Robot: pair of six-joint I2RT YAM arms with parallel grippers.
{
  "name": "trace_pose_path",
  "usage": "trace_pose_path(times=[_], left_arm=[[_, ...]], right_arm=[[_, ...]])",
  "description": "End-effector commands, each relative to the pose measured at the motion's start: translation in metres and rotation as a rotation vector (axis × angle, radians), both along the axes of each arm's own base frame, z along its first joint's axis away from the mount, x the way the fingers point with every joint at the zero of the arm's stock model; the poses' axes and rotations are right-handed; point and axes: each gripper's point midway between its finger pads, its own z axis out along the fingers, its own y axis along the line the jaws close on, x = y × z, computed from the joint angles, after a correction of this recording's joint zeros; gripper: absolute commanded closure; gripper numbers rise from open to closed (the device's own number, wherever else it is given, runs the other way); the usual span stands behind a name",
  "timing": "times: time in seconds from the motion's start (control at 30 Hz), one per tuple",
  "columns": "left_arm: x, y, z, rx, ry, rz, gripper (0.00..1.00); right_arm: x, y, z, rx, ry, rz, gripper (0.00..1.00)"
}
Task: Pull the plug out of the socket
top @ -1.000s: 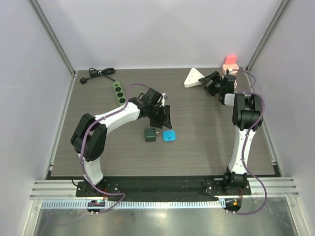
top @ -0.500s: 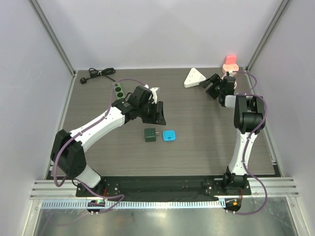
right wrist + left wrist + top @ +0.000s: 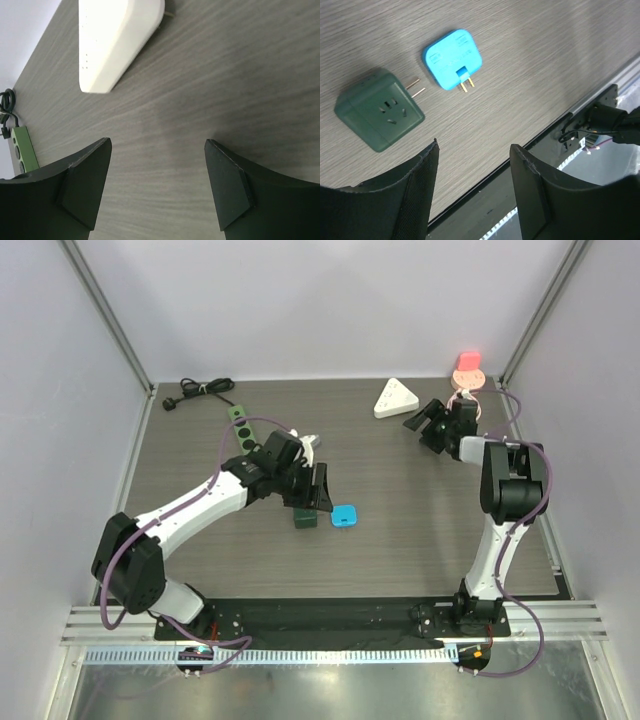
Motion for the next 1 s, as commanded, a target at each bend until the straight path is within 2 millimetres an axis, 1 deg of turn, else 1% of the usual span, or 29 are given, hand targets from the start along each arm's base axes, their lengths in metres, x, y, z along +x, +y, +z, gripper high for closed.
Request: trace_pose_path(times=[0.0, 0.07, 0.1, 0.13, 0.17, 0.23, 0.27, 0.3, 0.33, 0.37, 0.43, 0.47, 0.5, 0.53, 0.57, 0.6, 0.63, 0.67, 0.73, 0.77, 0.8, 0.87, 0.9, 0.97], left_arm=[[0.001, -0.016, 0.022, -0.102, -0.040, -0.037, 0.41], [0.000, -0.014, 0.022, -0.103, -0.046, -0.035, 0.42], [-0.001, -0.013, 0.027, -0.115, -0.062, -0.036, 0.42], [-0.004, -0.012, 0.024, -0.115, -0.054, -0.033, 0.42], [-0.004, -0.011, 0.024, -0.120, -0.057, -0.029, 0.42], [-0.008, -0.009, 0.025, -0.135, -0.065, -0.027, 0.42], [-0.010, -0.007, 0.023, -0.134, -0.064, -0.026, 0.42], [-0.011, -0.006, 0.022, -0.132, -0.065, -0.024, 0.42], [-0.013, -0.004, 0.019, -0.129, -0.065, -0.024, 0.42], [-0.014, -0.003, 0.020, -0.132, -0.069, -0.025, 0.42], [-0.017, -0.002, 0.016, -0.133, -0.063, -0.032, 0.42], [-0.018, -0.002, 0.016, -0.135, -0.064, -0.035, 0.42], [-0.018, -0.003, 0.016, -0.139, -0.062, -0.039, 0.42], [-0.019, -0.003, 0.016, -0.144, -0.060, -0.043, 0.42], [-0.019, -0.005, 0.017, -0.155, -0.065, -0.048, 0.42], [-0.018, -0.006, 0.018, -0.157, -0.066, -0.049, 0.43], [-0.018, -0.007, 0.019, -0.161, -0.067, -0.052, 0.42], [-0.018, -0.008, 0.021, -0.167, -0.070, -0.055, 0.43], [-0.017, -0.010, 0.023, -0.173, -0.073, -0.059, 0.43], [-0.016, -0.010, 0.024, -0.175, -0.074, -0.061, 0.43], [-0.016, -0.011, 0.025, -0.179, -0.077, -0.063, 0.42], [-0.015, -0.012, 0.023, -0.179, -0.073, -0.070, 0.43], [-0.015, -0.014, 0.023, -0.180, -0.070, -0.073, 0.42], [-0.013, -0.016, 0.019, -0.174, -0.060, -0.078, 0.42]], right_arm=[[-0.009, -0.004, 0.028, -0.013, -0.031, 0.006, 0.19], [-0.011, -0.011, 0.031, 0.011, -0.030, -0.003, 0.19], [-0.012, -0.015, 0.032, 0.016, -0.026, -0.010, 0.19], [-0.011, -0.030, 0.034, 0.017, -0.026, -0.038, 0.19], [-0.011, -0.039, 0.038, 0.020, -0.029, -0.055, 0.19], [-0.013, -0.062, 0.050, 0.019, -0.038, -0.103, 0.19], [-0.015, -0.087, 0.054, 0.020, -0.044, -0.154, 0.19], [-0.016, -0.101, 0.059, 0.018, -0.047, -0.185, 0.19], [-0.018, -0.112, 0.069, 0.019, -0.066, -0.211, 0.19], [-0.022, -0.140, 0.074, 0.024, -0.075, -0.268, 0.19], [-0.025, -0.161, 0.080, 0.056, -0.086, -0.316, 0.19], [-0.026, -0.171, 0.079, 0.064, -0.086, -0.339, 0.19], [-0.028, -0.190, 0.081, 0.065, -0.094, -0.378, 0.19], [-0.029, -0.198, 0.073, 0.075, -0.080, -0.398, 0.19], [-0.028, -0.204, 0.072, 0.082, -0.083, -0.412, 0.19], [-0.026, -0.217, 0.074, 0.081, -0.110, -0.434, 0.19], [-0.024, -0.220, 0.075, 0.089, -0.123, -0.439, 0.19], [-0.022, -0.225, 0.069, 0.085, -0.121, -0.447, 0.19], [-0.012, -0.233, 0.076, 0.074, -0.157, -0.450, 0.20], [-0.007, -0.233, 0.074, 0.078, -0.160, -0.435, 0.20], [0.002, -0.236, 0.072, 0.080, -0.163, -0.428, 0.20], [0.010, -0.238, 0.070, 0.095, -0.169, -0.424, 0.20], [0.017, -0.240, 0.067, 0.094, -0.170, -0.419, 0.20], [0.026, -0.238, 0.065, 0.092, -0.170, -0.405, 0.22]])
